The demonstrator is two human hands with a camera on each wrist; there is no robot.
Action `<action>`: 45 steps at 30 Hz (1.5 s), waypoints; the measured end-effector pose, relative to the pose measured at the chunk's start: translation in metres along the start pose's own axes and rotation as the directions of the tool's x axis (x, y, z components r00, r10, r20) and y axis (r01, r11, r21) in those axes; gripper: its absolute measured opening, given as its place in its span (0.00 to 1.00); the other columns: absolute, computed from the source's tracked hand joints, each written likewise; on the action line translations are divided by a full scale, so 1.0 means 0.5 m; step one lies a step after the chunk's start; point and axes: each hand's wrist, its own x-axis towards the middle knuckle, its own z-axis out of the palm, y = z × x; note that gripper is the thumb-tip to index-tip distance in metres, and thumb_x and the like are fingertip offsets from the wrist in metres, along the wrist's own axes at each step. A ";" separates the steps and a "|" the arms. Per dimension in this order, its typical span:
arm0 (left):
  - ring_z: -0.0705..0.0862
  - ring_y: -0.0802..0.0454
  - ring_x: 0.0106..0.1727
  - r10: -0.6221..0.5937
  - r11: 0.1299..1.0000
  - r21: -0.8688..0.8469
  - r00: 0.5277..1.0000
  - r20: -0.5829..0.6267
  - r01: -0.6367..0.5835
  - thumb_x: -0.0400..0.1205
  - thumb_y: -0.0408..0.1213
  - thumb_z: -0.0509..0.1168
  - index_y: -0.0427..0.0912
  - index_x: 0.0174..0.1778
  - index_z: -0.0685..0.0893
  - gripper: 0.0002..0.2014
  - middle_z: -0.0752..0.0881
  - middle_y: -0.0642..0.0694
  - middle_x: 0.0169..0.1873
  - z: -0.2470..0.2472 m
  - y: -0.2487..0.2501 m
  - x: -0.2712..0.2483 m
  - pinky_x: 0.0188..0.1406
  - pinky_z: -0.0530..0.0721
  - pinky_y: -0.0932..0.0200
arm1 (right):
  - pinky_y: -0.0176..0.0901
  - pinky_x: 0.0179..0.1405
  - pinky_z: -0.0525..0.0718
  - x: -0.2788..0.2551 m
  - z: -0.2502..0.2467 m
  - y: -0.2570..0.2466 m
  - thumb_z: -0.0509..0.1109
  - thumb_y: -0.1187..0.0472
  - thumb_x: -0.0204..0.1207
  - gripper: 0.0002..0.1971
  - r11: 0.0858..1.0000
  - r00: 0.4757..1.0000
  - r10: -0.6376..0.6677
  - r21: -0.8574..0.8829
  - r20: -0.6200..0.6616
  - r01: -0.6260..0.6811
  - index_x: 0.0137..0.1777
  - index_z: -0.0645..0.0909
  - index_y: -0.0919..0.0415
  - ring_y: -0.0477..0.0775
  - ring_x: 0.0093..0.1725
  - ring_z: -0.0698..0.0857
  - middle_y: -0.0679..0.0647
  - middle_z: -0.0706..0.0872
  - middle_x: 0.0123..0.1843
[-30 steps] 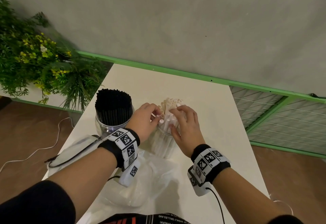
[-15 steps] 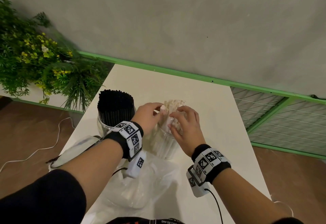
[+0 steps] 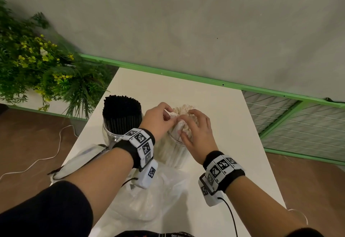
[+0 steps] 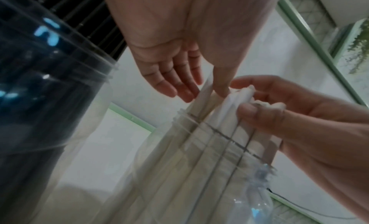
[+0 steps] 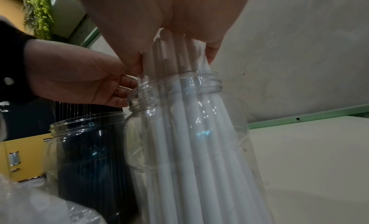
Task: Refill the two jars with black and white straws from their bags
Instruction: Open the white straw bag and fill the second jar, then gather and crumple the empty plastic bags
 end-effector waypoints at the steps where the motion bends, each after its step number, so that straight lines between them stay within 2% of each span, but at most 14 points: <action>1: 0.85 0.56 0.41 -0.006 0.999 0.039 1.000 -0.018 0.006 0.77 0.46 0.70 0.50 0.50 0.78 0.10 0.85 0.54 0.37 0.001 0.007 0.006 0.45 0.84 0.58 | 0.58 0.67 0.76 0.000 0.000 0.000 0.68 0.55 0.76 0.19 1.000 1.000 -0.002 -0.005 -0.001 0.002 0.67 0.74 0.46 0.60 0.70 0.68 0.55 0.71 0.71; 6: 0.84 0.52 0.39 -0.032 0.994 0.106 0.999 -0.043 0.036 0.78 0.45 0.70 0.45 0.48 0.77 0.11 0.85 0.52 0.37 0.006 0.033 0.020 0.40 0.81 0.57 | 0.60 0.68 0.75 -0.006 -0.002 -0.001 0.69 0.57 0.76 0.20 0.999 0.999 -0.033 -0.042 0.014 0.034 0.67 0.76 0.50 0.61 0.71 0.68 0.56 0.73 0.70; 10: 0.86 0.51 0.47 -0.040 0.998 0.042 0.999 0.025 0.038 0.79 0.35 0.69 0.45 0.46 0.82 0.03 0.87 0.51 0.43 -0.004 0.022 0.001 0.47 0.81 0.61 | 0.63 0.71 0.71 -0.013 -0.005 0.000 0.68 0.54 0.77 0.26 0.987 0.994 -0.024 -0.155 0.103 0.040 0.75 0.69 0.48 0.62 0.77 0.63 0.57 0.67 0.77; 13: 0.86 0.56 0.52 -0.002 1.000 0.008 0.993 0.121 0.001 0.82 0.31 0.64 0.45 0.58 0.85 0.11 0.87 0.53 0.52 -0.026 0.016 -0.031 0.54 0.78 0.65 | 0.60 0.76 0.59 -0.019 -0.016 -0.004 0.63 0.47 0.78 0.30 0.976 0.995 -0.008 -0.214 0.097 0.028 0.79 0.62 0.46 0.62 0.81 0.56 0.56 0.61 0.82; 15: 0.85 0.59 0.50 0.011 1.000 0.003 0.993 0.116 -0.011 0.83 0.30 0.62 0.47 0.63 0.84 0.14 0.85 0.57 0.53 -0.049 0.010 -0.062 0.54 0.76 0.68 | 0.54 0.76 0.59 -0.027 -0.032 -0.021 0.62 0.48 0.78 0.29 0.985 0.997 -0.074 -0.157 0.015 0.075 0.79 0.64 0.49 0.62 0.79 0.60 0.56 0.64 0.80; 18: 0.85 0.61 0.50 0.013 1.000 -0.007 0.992 0.126 -0.012 0.82 0.32 0.64 0.51 0.58 0.84 0.13 0.85 0.61 0.51 -0.085 -0.016 -0.118 0.54 0.77 0.68 | 0.46 0.64 0.74 -0.057 -0.036 -0.053 0.67 0.58 0.78 0.17 0.944 0.942 -0.330 -0.028 -0.066 0.329 0.67 0.78 0.58 0.59 0.63 0.76 0.57 0.79 0.64; 21: 0.82 0.68 0.49 0.003 0.996 0.085 0.986 0.164 -0.018 0.81 0.35 0.67 0.54 0.52 0.84 0.08 0.85 0.62 0.47 -0.115 -0.058 -0.186 0.51 0.78 0.73 | 0.47 0.49 0.83 -0.099 -0.007 -0.071 0.64 0.59 0.80 0.11 0.912 0.886 -0.409 0.126 0.219 0.389 0.57 0.84 0.58 0.57 0.50 0.82 0.53 0.84 0.52; 24: 0.82 0.61 0.52 -0.087 0.913 0.409 0.968 0.237 -0.018 0.80 0.51 0.67 0.55 0.55 0.84 0.11 0.85 0.59 0.53 -0.136 -0.102 -0.252 0.54 0.80 0.62 | 0.55 0.58 0.82 -0.129 0.044 -0.074 0.62 0.63 0.81 0.16 0.968 0.768 -0.247 0.112 0.591 0.225 0.68 0.80 0.53 0.60 0.61 0.78 0.55 0.77 0.65; 27: 0.78 0.55 0.60 -0.229 0.741 0.663 0.888 0.399 -0.107 0.68 0.72 0.63 0.62 0.60 0.79 0.28 0.80 0.62 0.58 -0.139 -0.128 -0.312 0.60 0.76 0.53 | 0.58 0.65 0.75 -0.143 0.092 -0.083 0.61 0.73 0.74 0.33 0.943 0.639 -0.221 -0.005 0.737 0.332 0.76 0.70 0.44 0.63 0.69 0.68 0.56 0.64 0.76; 29: 0.76 0.52 0.63 -0.344 0.620 0.767 0.820 0.458 -0.169 0.67 0.73 0.64 0.63 0.62 0.77 0.31 0.78 0.61 0.60 -0.128 -0.133 -0.345 0.63 0.72 0.51 | 0.57 0.68 0.71 -0.144 0.116 -0.098 0.63 0.74 0.71 0.40 0.881 0.563 -0.200 -0.105 0.802 0.461 0.79 0.63 0.40 0.63 0.72 0.62 0.56 0.58 0.77; 31: 0.76 0.51 0.63 -0.340 0.551 0.807 0.825 0.451 -0.214 0.72 0.68 0.64 0.61 0.59 0.80 0.24 0.80 0.59 0.58 -0.116 -0.136 -0.360 0.61 0.69 0.50 | 0.56 0.68 0.70 -0.140 0.132 -0.111 0.66 0.71 0.72 0.39 0.819 0.539 -0.169 -0.187 0.825 0.542 0.79 0.62 0.42 0.64 0.72 0.61 0.57 0.56 0.77; 34: 0.81 0.50 0.55 -0.277 0.574 0.805 0.890 0.362 -0.149 0.81 0.58 0.59 0.55 0.49 0.81 0.13 0.84 0.54 0.52 -0.118 -0.141 -0.360 0.48 0.71 0.54 | 0.56 0.63 0.72 -0.128 0.143 -0.114 0.68 0.67 0.74 0.27 0.788 0.561 -0.094 -0.283 0.822 0.547 0.73 0.70 0.55 0.65 0.71 0.64 0.60 0.59 0.77; 38: 0.83 0.47 0.49 -0.229 0.634 0.773 0.953 0.199 -0.009 0.85 0.54 0.53 0.51 0.48 0.77 0.13 0.85 0.50 0.46 -0.143 -0.141 -0.351 0.38 0.76 0.55 | 0.54 0.52 0.77 -0.121 0.122 -0.086 0.59 0.61 0.84 0.13 0.860 0.597 -0.081 -0.246 0.798 0.446 0.65 0.75 0.63 0.64 0.62 0.75 0.60 0.71 0.68; 45: 0.83 0.46 0.43 -0.241 0.549 0.834 0.966 0.088 0.061 0.87 0.55 0.46 0.49 0.43 0.67 0.15 0.76 0.51 0.35 -0.192 -0.133 -0.337 0.32 0.71 0.55 | 0.57 0.45 0.82 -0.116 0.040 -0.042 0.54 0.61 0.86 0.08 0.995 0.839 -0.055 -0.044 0.541 0.094 0.57 0.74 0.61 0.64 0.43 0.82 0.55 0.76 0.54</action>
